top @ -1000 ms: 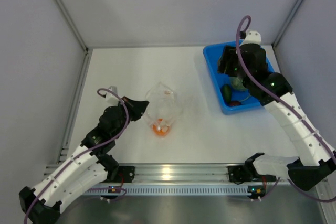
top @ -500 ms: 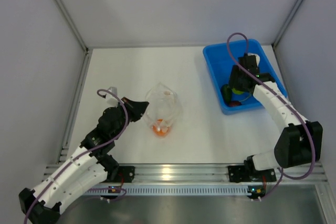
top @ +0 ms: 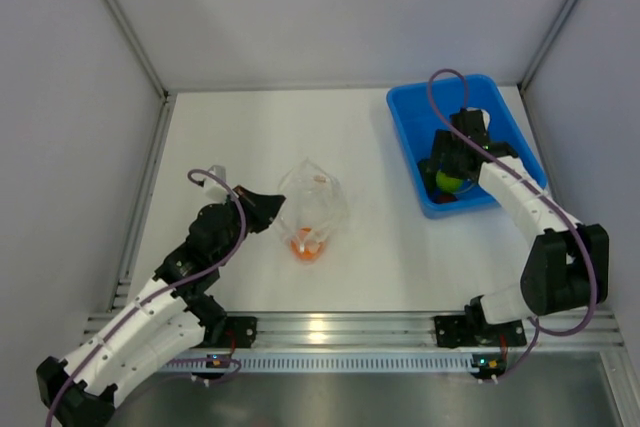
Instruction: Open the zip-top bag and remove the fake food
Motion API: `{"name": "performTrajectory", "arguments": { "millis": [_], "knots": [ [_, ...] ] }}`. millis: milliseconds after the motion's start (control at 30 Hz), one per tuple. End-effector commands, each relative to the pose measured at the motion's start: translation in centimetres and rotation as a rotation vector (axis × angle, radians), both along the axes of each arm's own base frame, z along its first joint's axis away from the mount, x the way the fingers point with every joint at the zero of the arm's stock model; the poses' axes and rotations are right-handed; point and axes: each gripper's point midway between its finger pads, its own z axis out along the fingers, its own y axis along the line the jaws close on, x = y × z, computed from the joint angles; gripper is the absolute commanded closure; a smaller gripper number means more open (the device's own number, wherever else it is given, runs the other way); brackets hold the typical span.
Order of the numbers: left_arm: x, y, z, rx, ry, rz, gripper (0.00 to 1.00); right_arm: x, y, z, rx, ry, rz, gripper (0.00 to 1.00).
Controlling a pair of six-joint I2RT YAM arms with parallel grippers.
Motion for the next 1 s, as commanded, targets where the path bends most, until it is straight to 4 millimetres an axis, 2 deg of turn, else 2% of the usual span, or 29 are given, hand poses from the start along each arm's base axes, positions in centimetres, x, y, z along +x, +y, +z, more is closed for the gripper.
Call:
{"name": "performTrajectory", "arguments": {
  "millis": [0,133,167,200,267,300,333,433,533,567,600,667,700,767,800,833,900,933,967],
  "knots": [
    [0.1,-0.5,2.0,-0.017,-0.050,-0.024,1.00,0.6,-0.1,2.5,0.026,-0.089,0.004,0.17],
    [0.2,-0.5,2.5,-0.023,-0.059,-0.022,1.00,0.1,0.6,5.1,0.052,-0.146,0.034,0.18],
    [0.2,-0.5,2.6,-0.023,-0.059,-0.024,1.00,-0.3,1.4,6.3,0.055,-0.181,0.055,0.18],
    [0.1,-0.6,2.6,-0.023,-0.059,-0.025,1.00,-0.4,1.1,7.0,0.049,-0.199,0.048,0.18],
    [0.3,-0.6,2.8,-0.022,-0.060,-0.024,1.00,-1.1,2.7,8.9,0.031,-0.242,0.084,0.17],
    [0.3,-0.7,2.8,-0.019,-0.057,-0.029,1.00,-1.4,2.6,10.3,-0.002,-0.284,0.069,0.13],
    [0.4,-0.9,2.8,-0.016,-0.054,-0.034,1.00,-2.0,4.3,11.2,-0.008,-0.305,0.114,0.01],
    [0.7,-1.3,3.0,-0.010,-0.048,-0.042,1.00,-3.3,7.8,14.2,0.056,-0.393,0.214,0.01],
    [0.9,-1.6,3.3,-0.003,-0.048,-0.049,1.00,-4.5,11.0,16.0,0.210,-0.453,0.347,0.01],
    [1.0,-1.7,3.7,-0.004,-0.053,-0.051,1.00,-4.7,12.1,17.2,0.270,-0.497,0.389,0.01],
    [1.0,-1.8,3.8,0.002,-0.054,-0.057,1.00,-5.6,14.1,17.5,0.349,-0.487,0.489,0.01],
    [1.3,-1.9,3.8,0.013,-0.046,-0.058,1.00,-6.6,16.2,17.8,0.465,-0.486,0.567,0.00],
    [1.4,-2.1,4.0,0.016,-0.047,-0.060,1.00,-7.7,18.3,19.2,0.567,-0.513,0.689,0.01],
    [1.5,-2.2,4.2,0.016,-0.048,-0.063,1.00,-8.5,19.8,19.7,0.674,-0.488,0.729,0.01],
    [1.5,-2.3,4.5,0.011,-0.053,-0.064,1.00,-8.8,20.8,19.0,0.702,-0.434,0.755,0.06],
    [1.6,-2.3,4.5,0.014,-0.049,-0.063,1.00,-8.8,21.3,20.0,0.703,-0.436,0.761,0.10],
    [1.7,-2.4,4.7,0.012,-0.052,-0.063,1.00,-7.8,21.9,19.2,0.656,-0.405,0.714,0.17],
    [1.8,-2.4,4.9,0.010,-0.054,-0.064,1.00,-8.7,23.1,19.7,0.652,-0.389,0.735,0.21],
    [1.7,-2.5,5.1,0.008,-0.055,-0.069,1.00,-8.5,23.8,19.0,0.631,-0.357,0.725,0.31]
  ]
}}
